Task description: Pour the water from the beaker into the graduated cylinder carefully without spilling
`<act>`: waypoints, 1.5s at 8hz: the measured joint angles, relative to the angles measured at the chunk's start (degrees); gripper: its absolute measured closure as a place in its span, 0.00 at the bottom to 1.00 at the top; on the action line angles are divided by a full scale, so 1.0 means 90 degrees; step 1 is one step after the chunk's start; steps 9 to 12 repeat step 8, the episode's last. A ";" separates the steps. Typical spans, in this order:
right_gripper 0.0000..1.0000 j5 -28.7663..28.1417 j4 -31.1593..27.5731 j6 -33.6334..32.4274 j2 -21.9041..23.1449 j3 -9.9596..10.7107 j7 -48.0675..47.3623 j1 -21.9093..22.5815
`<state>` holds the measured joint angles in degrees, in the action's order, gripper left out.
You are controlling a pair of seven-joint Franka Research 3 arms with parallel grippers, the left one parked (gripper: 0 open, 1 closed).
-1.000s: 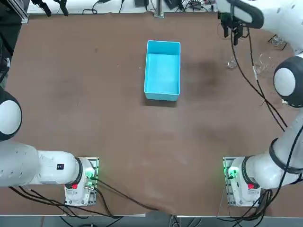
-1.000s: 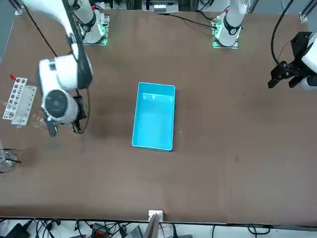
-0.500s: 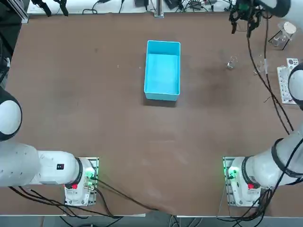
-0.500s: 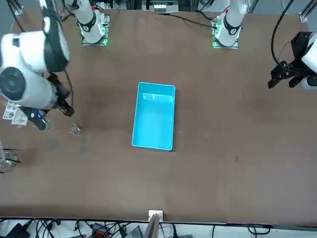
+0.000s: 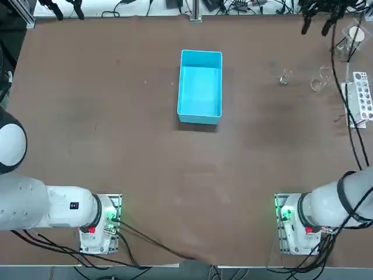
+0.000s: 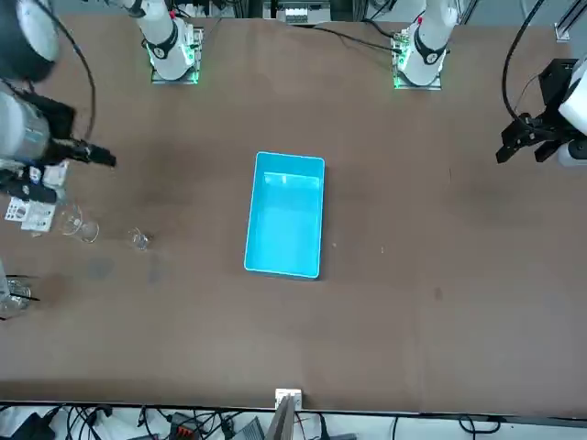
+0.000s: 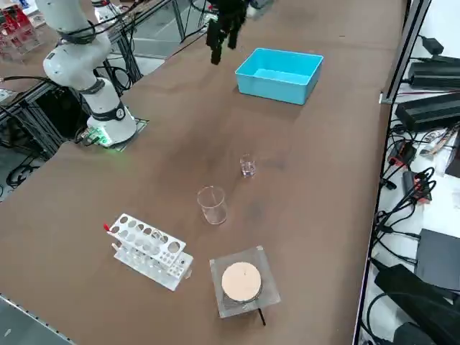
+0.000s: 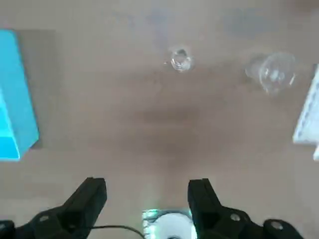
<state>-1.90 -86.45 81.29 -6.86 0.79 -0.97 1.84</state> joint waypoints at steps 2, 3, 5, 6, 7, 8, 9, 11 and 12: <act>0.00 -0.0008 -0.0521 0.0905 0.0649 0.0001 0.0414 -0.0035; 0.00 0.0005 -0.0884 0.1237 0.0926 0.0000 0.0430 -0.0053; 0.00 0.0156 -0.1330 0.1400 0.1145 -0.0058 0.0484 -0.0285; 0.00 0.0164 -0.1368 0.1399 0.1144 -0.0192 0.0539 -0.0489; 0.00 0.0164 -0.1379 0.1387 0.1141 -0.0343 0.0548 -0.0602; 0.00 0.0164 -0.1378 0.1333 0.1141 -0.0427 0.0548 -0.0611; 0.00 0.0164 -0.1378 0.1333 0.1141 -0.0427 0.0548 -0.0611; 0.00 0.0164 -0.1378 0.1333 0.1141 -0.0427 0.0548 -0.0611; 0.00 0.0164 -0.1378 0.1333 0.1141 -0.0427 0.0548 -0.0611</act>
